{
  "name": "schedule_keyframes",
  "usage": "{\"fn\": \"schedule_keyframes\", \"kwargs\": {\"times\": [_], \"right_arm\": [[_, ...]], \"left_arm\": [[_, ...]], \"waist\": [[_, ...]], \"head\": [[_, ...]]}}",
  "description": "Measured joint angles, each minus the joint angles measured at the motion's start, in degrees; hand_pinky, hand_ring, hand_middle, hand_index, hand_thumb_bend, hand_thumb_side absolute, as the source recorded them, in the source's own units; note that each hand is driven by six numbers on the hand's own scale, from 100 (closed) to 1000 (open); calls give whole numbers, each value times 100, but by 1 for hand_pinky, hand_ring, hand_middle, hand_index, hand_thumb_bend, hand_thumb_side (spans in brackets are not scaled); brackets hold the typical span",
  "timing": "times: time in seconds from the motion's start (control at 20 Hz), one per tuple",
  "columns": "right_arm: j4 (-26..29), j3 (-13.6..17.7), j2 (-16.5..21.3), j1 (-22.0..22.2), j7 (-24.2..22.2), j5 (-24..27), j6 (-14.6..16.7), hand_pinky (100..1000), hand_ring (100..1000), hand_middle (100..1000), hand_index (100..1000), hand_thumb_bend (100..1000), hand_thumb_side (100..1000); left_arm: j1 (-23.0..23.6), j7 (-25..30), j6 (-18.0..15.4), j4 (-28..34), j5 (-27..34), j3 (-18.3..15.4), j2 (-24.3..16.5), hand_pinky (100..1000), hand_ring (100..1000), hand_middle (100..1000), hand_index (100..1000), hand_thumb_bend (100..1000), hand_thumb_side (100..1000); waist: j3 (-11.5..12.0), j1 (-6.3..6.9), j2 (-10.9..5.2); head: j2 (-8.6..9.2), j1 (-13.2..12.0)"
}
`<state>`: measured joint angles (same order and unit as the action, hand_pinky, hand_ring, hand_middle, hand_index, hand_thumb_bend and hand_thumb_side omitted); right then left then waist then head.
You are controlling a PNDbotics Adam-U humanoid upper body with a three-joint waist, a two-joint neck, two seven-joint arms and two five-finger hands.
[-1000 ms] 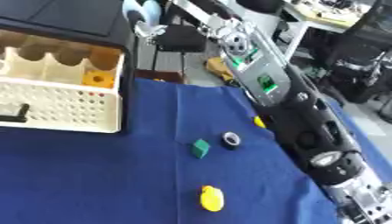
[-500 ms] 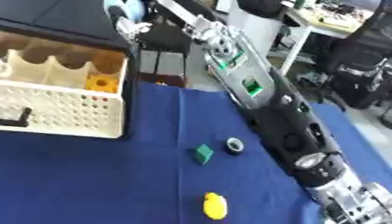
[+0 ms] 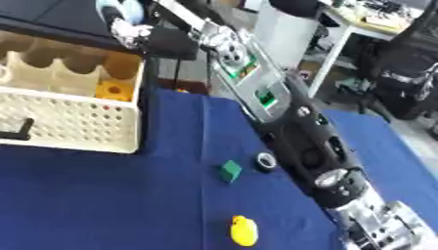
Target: Pick up objects from table and place into drawer.
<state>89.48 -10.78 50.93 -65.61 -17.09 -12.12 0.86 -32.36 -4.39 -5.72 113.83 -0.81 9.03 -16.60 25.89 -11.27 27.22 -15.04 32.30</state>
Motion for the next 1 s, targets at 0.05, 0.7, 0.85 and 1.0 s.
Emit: {"fn": "schedule_keyframes", "kwargs": {"times": [0.05, 0.7, 0.85, 1.0], "right_arm": [[-2, -14, -17, -1, -6, -11, 6, 562, 797, 237, 736, 100, 729], [-16, -73, -90, -42, 78, -93, 144, 636, 878, 395, 841, 100, 847], [-11, -89, -123, -41, 131, -75, 245, 641, 891, 436, 852, 110, 859], [11, -106, -126, -38, 159, -69, 325, 663, 931, 547, 882, 162, 877]], "left_arm": [[0, 1, 3, 0, -7, 0, 0, 483, 755, 700, 933, 108, 1000], [-23, 58, 119, 0, -56, 4, 77, 479, 755, 700, 934, 108, 1000], [-47, 73, 142, 0, -74, 20, 101, 478, 755, 700, 934, 107, 1000], [-47, 92, 166, 0, -84, 32, 120, 478, 756, 700, 934, 106, 1000]], "waist": [[3, -11, 2], [25, -85, 91], [27, -88, 109], [34, -93, 127]], "head": [[9, 21], [70, 93], [114, 64], [115, 54]]}}
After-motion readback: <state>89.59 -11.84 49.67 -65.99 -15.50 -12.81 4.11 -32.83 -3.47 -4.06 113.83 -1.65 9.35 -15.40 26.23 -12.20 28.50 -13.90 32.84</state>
